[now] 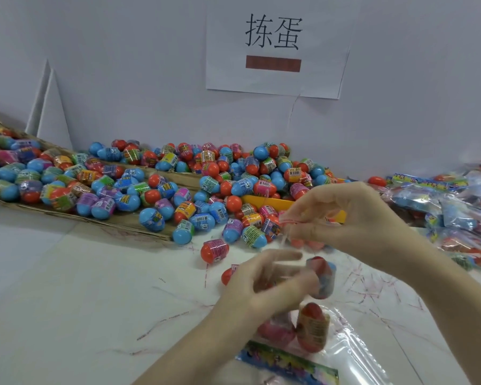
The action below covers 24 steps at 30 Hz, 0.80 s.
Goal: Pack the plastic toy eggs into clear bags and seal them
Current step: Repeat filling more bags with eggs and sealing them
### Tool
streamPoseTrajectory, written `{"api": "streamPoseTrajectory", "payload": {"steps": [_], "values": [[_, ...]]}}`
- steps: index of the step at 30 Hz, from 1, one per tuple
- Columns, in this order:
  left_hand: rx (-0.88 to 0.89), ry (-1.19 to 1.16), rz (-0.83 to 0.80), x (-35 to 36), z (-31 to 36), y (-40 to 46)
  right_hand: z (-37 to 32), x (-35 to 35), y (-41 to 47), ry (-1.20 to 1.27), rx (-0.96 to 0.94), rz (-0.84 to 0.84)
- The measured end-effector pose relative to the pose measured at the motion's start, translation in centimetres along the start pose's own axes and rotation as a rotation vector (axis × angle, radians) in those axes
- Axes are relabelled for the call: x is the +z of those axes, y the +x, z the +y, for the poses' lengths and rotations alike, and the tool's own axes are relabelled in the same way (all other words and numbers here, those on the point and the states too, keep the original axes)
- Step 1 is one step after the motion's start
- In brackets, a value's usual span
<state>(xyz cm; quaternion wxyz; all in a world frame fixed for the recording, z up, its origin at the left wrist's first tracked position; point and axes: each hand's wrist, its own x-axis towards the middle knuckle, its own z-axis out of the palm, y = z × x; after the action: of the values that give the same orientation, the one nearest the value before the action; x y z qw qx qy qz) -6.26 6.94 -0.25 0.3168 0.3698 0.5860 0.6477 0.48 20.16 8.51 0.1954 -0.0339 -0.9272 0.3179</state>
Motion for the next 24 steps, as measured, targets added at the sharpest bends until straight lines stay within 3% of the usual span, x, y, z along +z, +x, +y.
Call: {"api": "streamPoseTrajectory", "payload": {"steps": [4, 7, 10, 14, 19, 24], "values": [[0.190, -0.058, 0.290, -0.2, 0.7, 0.3, -0.6, 0.6, -0.3, -0.073, 0.000, -0.027], [0.261, -0.093, 0.420, -0.2, 1.1, 0.3, -1.0, 1.0, -0.4, -0.121, -0.016, -0.008], [0.270, -0.094, 0.425, -0.2, 1.2, 0.2, -1.0, 1.4, -0.7, -0.201, -0.123, 0.115], [0.265, -0.096, 0.405, -0.1, 1.2, 0.2, -0.4, 2.3, -0.9, -0.566, -0.403, 0.362], [0.278, -0.052, 0.407, 0.0, 1.0, 0.3, 0.3, 2.8, -1.1, -0.634, -0.446, 0.372], [0.380, 0.158, 0.457, 0.2, 0.6, 0.1, 0.7, 3.1, -1.3, -0.643, -0.461, 0.336]]}}
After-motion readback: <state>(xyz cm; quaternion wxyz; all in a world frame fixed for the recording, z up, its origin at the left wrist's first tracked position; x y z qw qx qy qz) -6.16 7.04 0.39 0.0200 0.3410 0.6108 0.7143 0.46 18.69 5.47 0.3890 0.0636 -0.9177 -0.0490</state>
